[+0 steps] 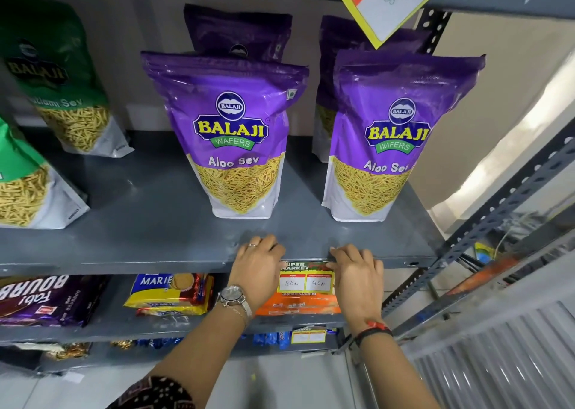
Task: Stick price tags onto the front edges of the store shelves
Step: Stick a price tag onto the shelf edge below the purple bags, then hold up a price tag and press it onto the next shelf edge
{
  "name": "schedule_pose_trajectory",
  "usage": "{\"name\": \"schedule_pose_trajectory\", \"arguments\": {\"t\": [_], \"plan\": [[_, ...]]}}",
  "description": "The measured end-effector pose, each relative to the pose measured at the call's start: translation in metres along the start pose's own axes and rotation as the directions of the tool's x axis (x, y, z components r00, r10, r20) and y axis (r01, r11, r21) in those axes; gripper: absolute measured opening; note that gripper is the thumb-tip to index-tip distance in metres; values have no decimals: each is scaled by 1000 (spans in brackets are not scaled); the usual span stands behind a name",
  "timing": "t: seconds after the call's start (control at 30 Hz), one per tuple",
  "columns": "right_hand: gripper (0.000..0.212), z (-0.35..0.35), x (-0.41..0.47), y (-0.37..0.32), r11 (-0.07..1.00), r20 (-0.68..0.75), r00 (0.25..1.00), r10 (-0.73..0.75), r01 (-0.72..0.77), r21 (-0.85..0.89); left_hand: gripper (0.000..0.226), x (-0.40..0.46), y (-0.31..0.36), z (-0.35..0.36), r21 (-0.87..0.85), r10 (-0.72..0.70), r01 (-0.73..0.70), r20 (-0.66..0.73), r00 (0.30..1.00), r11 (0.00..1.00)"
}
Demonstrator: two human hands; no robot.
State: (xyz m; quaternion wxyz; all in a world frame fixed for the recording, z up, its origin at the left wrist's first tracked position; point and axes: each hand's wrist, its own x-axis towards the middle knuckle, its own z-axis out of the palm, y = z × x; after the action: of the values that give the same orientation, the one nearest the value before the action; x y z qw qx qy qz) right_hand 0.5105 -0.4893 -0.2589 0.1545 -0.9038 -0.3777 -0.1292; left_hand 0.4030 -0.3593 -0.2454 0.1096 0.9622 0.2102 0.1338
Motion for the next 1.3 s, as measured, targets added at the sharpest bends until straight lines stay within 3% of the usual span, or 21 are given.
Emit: {"name": "schedule_pose_trajectory", "arguments": {"t": [0.1, 0.23, 0.33, 0.43, 0.53, 0.63, 0.77, 0.9, 1.03, 1.17, 1.3], "plan": [[19, -21, 5, 1, 997, -4, 999, -46, 46, 55, 25, -2, -4, -7, -37, 27, -28, -21, 999, 999], [30, -88, 25, -6, 986, -331, 943, -31, 83, 144, 37, 9, 6, -48, -218, 14, -68, -241, 970, 974], [23, -156, 50, -19, 958, -563, 826, -25, 181, 223, 36, 28, 26, -103, -456, -113, -94, -406, 907, 885], [22, -222, 71, -35, 915, -744, 667, -40, 324, 241, 29, 43, 43, -158, -576, -186, -179, -518, 835, 798], [24, -268, 91, -51, 890, -824, 564, -59, 403, 212, 14, 54, 55, -192, -690, -245, -237, -523, 816, 683], [31, -289, 111, -61, 906, -774, 625, -103, 380, 186, 7, 63, 68, -214, -771, -253, -267, -481, 840, 577], [33, -298, 130, -68, 906, -683, 724, -94, 347, 243, 21, 70, 84, -224, -769, -210, -291, -478, 853, 569], [9, -303, 132, -71, 833, -719, 695, -20, 409, 373, 33, 77, 92, -223, -806, -320, -258, -474, 820, 533], [6, -301, 128, -69, 837, -738, 675, -21, 416, 356, 30, 76, 97, -218, -839, -364, -271, -465, 807, 471], [6, -283, 113, -62, 764, -730, 675, 106, 415, 494, 28, 66, 88, -223, -748, -283, -340, -568, 773, 570], [26, -260, 104, -62, 572, -579, 757, 303, 342, 745, 34, 54, 75, -242, -584, -158, -356, -650, 743, 729]]}}
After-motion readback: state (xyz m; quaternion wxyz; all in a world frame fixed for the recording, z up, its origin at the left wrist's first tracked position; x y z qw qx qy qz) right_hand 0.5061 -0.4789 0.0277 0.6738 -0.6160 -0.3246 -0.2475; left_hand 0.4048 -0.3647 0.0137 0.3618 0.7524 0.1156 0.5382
